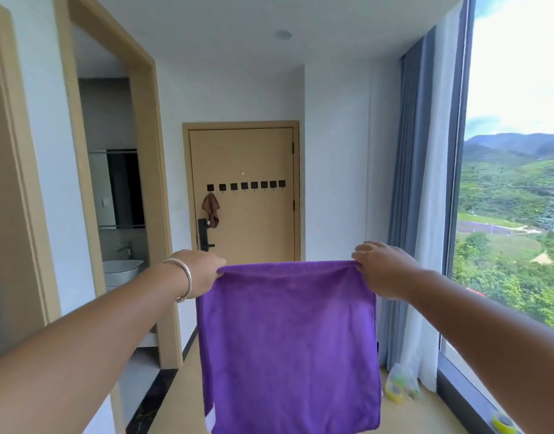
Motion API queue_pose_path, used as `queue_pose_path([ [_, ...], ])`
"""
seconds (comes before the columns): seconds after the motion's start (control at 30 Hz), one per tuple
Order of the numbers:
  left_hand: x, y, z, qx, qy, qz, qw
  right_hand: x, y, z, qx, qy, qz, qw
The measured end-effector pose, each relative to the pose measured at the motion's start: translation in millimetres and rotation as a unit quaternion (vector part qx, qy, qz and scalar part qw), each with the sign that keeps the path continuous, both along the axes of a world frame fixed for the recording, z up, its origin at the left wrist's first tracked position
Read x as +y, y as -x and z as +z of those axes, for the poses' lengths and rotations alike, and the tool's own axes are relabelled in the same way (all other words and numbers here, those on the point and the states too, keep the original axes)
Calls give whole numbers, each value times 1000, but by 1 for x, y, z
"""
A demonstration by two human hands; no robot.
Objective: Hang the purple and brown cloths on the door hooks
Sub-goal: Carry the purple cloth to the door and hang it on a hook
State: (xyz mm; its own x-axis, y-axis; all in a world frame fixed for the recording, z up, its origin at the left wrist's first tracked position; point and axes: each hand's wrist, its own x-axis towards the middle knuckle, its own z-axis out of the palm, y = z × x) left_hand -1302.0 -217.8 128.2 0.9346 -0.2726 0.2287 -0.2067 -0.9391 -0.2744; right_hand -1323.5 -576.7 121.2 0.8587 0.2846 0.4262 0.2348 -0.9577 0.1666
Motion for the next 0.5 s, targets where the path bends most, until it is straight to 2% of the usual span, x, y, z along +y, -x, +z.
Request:
queue_pose_path([
  [0.2, -10, 1, -2, -101, 10, 0, 995, -8, -12, -20, -89, -39, 2, 995],
  [0.5, -11, -26, -29, -114, 10, 21, 993, -9, -65, -45, -97, -43, 18, 994],
])
